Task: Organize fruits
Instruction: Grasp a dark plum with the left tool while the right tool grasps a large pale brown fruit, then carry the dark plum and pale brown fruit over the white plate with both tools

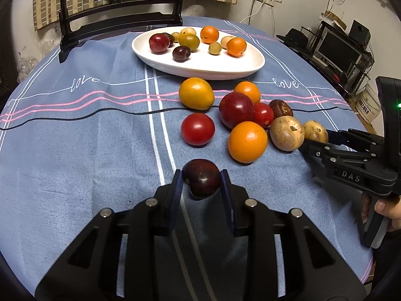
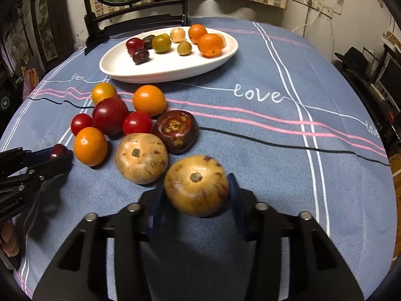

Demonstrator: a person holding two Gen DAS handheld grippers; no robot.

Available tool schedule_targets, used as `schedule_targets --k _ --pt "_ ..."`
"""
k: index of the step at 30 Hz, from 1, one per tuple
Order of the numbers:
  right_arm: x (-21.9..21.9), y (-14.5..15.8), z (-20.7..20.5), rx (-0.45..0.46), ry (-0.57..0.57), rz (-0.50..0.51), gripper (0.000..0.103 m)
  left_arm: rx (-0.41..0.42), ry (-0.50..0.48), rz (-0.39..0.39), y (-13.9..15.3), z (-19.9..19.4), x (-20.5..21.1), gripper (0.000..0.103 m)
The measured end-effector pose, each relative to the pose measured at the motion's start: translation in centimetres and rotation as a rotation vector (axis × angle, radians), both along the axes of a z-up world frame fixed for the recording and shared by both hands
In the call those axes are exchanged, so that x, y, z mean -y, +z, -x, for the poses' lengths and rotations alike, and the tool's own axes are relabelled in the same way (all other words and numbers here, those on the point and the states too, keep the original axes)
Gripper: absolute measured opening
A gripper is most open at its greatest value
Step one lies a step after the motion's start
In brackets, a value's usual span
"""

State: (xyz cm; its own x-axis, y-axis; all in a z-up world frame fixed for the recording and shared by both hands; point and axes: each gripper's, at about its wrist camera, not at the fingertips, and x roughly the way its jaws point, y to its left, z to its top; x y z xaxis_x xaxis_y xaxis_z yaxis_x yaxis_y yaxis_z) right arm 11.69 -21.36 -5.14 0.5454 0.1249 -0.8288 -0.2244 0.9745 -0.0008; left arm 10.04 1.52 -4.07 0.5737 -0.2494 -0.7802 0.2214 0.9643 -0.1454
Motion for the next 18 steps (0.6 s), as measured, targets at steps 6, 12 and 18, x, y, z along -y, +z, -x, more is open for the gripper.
schedule_targets --k 6,12,18 --pt "0.7 0.3 0.5 0.012 -0.013 -0.028 0.045 0.002 -0.002 -0.004 0.1 0.1 0.1 0.031" --pt "1.5 1.4 1.7 0.033 -0.015 -0.058 0.045 -0.004 -0.002 0.007 0.3 0.2 0.2 0.031" --pt "2.2 2.8 3.0 0.063 -0.018 -0.074 0.045 0.014 -0.006 0.005 1.1 0.9 0.2 0.031"
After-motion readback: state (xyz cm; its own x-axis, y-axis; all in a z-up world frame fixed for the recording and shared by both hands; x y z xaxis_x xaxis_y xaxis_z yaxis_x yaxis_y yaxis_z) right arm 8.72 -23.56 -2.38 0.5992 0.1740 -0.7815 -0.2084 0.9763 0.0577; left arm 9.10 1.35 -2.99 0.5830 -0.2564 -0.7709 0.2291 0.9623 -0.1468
